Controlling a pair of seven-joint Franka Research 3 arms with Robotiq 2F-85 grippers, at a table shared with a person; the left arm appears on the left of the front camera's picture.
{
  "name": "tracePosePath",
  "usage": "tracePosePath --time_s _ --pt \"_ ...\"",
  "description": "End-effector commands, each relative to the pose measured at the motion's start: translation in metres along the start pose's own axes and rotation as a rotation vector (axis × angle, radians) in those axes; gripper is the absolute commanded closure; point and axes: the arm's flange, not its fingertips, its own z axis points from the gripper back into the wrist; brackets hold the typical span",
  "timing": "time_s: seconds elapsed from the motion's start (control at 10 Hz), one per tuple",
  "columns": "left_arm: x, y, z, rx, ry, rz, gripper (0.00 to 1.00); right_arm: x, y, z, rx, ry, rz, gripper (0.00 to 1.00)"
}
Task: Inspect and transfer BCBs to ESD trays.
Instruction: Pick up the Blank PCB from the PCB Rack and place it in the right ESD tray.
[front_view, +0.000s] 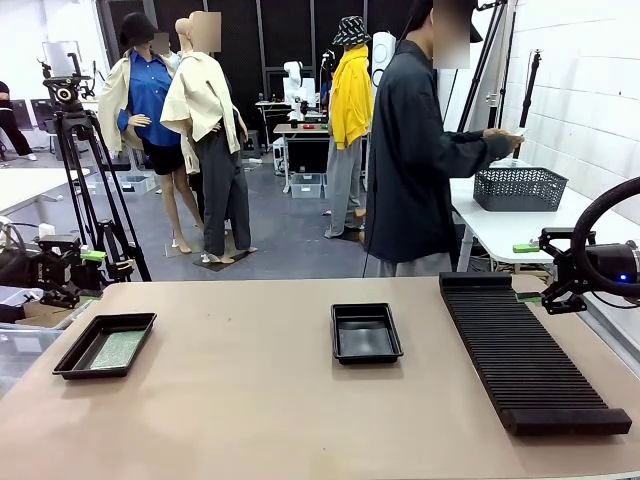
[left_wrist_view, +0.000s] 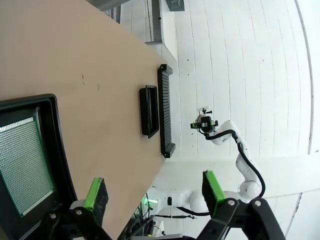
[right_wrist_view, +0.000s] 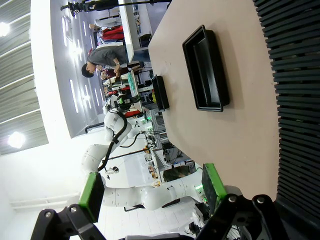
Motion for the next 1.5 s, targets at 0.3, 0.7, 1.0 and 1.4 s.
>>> tracePosePath --time_s 0.3,0.7,1.0,1.4 --pt "-0.0003 -0.0052 0.0011 0.022 -0.003 -0.001 0.0 -0.0025 0.0005 -0.0004 0.001 0.0 0.0 0.0" --pt "-0.0003 -0.0052 0.0011 0.022 -0.003 -0.001 0.0 -0.0025 0.0005 -0.0004 0.001 0.0 0.0 0.0" --pt "-0.0003 -0.0052 0.0011 0.022 -0.003 -0.001 0.0 -0.0025 0.0005 -0.0004 0.001 0.0 0.0 0.0" --pt "-0.0003 -0.0052 0.0011 0.022 -0.003 -0.001 0.0 -0.0025 0.0005 -0.0004 0.001 0.0 0.0 0.0"
